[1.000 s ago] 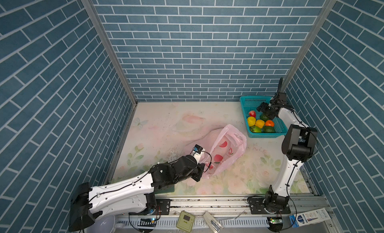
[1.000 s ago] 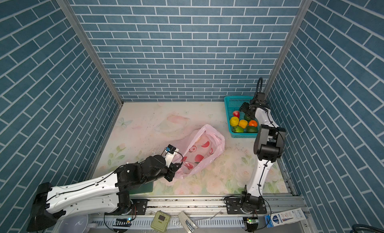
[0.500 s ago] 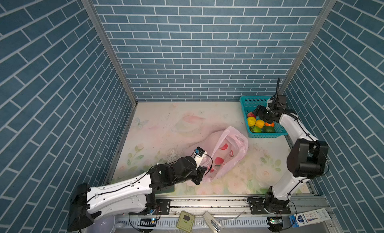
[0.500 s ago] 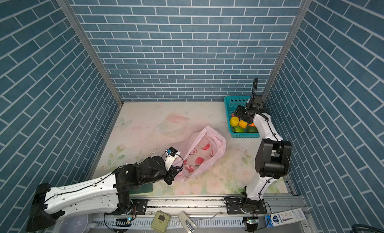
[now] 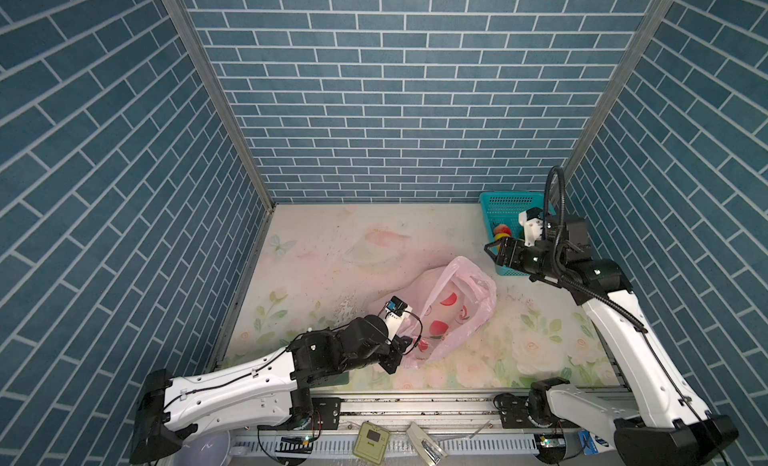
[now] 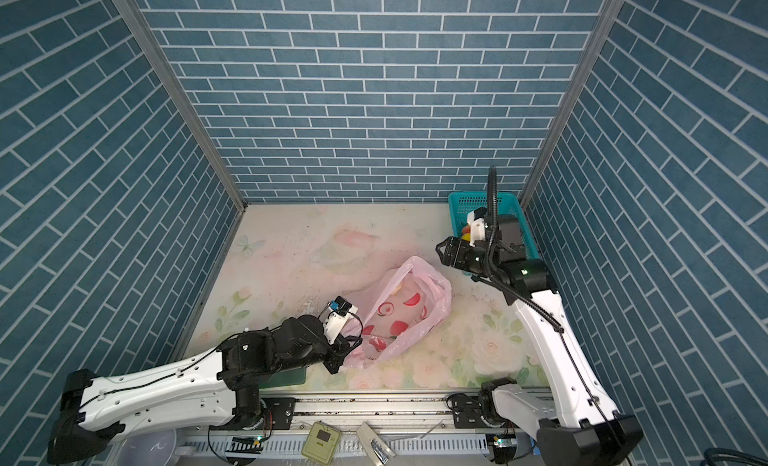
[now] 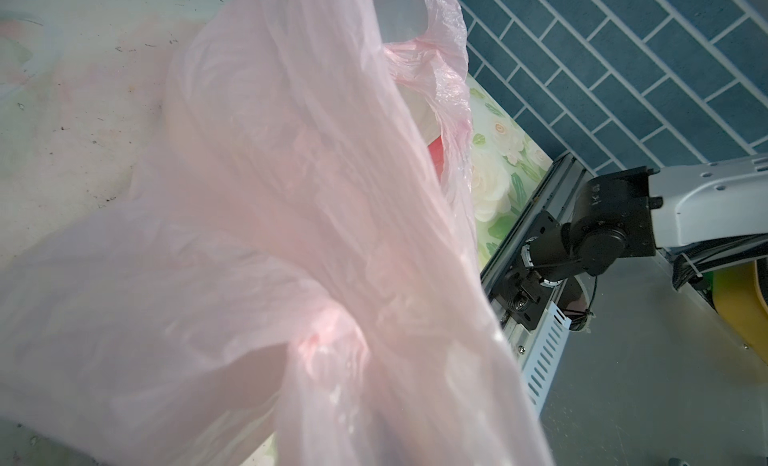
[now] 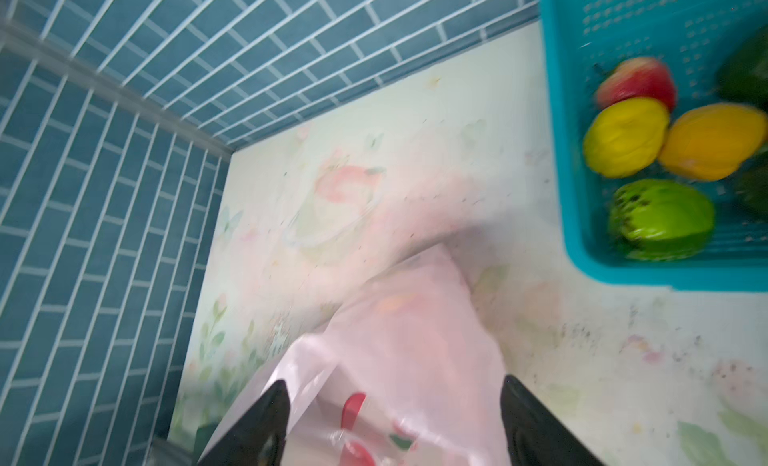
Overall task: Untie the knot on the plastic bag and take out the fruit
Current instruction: 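Move the right gripper back into the bag above the pale pear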
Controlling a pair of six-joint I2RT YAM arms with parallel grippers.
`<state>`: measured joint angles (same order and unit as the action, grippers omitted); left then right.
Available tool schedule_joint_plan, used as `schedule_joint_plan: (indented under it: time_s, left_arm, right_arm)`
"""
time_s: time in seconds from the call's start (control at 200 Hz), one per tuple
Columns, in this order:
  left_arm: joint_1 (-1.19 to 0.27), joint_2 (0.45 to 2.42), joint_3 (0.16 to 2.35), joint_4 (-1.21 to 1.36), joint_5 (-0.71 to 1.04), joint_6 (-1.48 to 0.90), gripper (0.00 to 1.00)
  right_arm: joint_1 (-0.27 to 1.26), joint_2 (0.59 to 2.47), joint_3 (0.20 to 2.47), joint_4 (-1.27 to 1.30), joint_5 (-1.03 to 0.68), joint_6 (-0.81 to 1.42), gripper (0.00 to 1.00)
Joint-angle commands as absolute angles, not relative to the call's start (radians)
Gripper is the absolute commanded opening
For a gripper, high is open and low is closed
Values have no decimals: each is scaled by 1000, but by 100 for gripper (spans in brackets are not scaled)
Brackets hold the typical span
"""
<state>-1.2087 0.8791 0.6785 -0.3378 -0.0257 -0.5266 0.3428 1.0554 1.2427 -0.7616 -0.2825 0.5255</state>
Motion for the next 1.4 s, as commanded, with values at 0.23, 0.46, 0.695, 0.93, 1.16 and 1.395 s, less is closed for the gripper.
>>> schedule_joint_plan:
  time_s: [0.23, 0.46, 0.695, 0.93, 1.16, 1.395]
  left_arm:
    - [-1212, 841, 657, -308, -98, -512, 0]
    - [-1212, 842, 660, -301, -102, -515, 0]
    - [-1213, 843, 664, -279, -129, -527, 0]
    - [-1213, 832, 657, -243, -148, -553, 0]
    - [-1212, 843, 657, -213, -161, -569, 0]
    - [-1212, 859, 658, -188, -156, -565, 0]
  right_arm:
    - [741, 985, 1106, -793, -94, 683, 78]
    - [866, 1019, 990, -599, -1, 684, 78]
    - [948, 1078, 888, -434, 47, 578, 77]
    - [971, 1087, 745, -261, 112, 544, 76]
    - [1014, 1094, 633, -185, 180, 625, 76]
    - [1039, 1144, 553, -169, 136, 725, 76]
